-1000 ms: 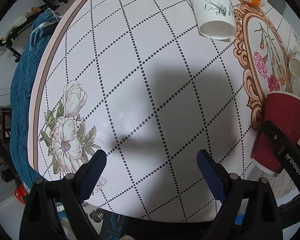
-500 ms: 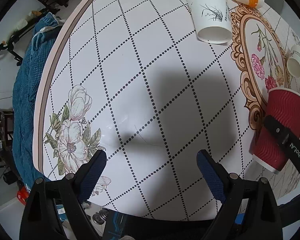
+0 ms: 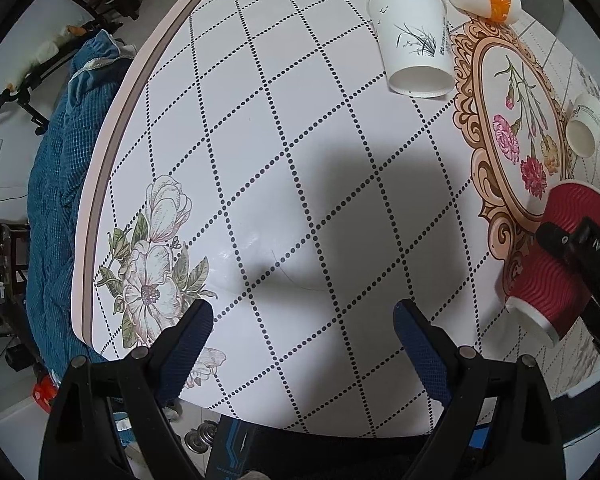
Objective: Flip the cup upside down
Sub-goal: 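Carry the inverted red cup toward the floral mat with the right gripper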
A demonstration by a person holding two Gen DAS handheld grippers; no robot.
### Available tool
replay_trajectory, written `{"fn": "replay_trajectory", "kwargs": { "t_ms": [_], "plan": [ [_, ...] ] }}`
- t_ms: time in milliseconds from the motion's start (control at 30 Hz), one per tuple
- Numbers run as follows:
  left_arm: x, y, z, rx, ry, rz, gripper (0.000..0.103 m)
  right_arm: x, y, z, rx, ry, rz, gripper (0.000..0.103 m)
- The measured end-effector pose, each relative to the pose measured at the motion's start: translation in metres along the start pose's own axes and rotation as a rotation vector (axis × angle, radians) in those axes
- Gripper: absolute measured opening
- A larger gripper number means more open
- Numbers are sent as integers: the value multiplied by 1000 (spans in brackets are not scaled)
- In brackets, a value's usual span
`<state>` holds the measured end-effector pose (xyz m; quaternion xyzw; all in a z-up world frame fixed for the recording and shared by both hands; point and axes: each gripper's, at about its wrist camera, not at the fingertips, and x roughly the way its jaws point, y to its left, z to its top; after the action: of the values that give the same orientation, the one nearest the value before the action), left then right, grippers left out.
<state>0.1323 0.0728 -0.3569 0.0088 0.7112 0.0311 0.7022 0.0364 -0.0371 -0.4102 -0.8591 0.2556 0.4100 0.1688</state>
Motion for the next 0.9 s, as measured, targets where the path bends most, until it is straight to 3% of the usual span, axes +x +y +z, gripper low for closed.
{"fn": "replay_trajectory", "kwargs": {
  "t_ms": [367,900],
  "plan": [
    [-4,-1,-4,6,-8,-3,92,10,-39,-10,399,-37,328,77],
    [-4,-1,-8,14,-9,-6,92,83,-64,-74,1139,-15,994,77]
  ]
}}
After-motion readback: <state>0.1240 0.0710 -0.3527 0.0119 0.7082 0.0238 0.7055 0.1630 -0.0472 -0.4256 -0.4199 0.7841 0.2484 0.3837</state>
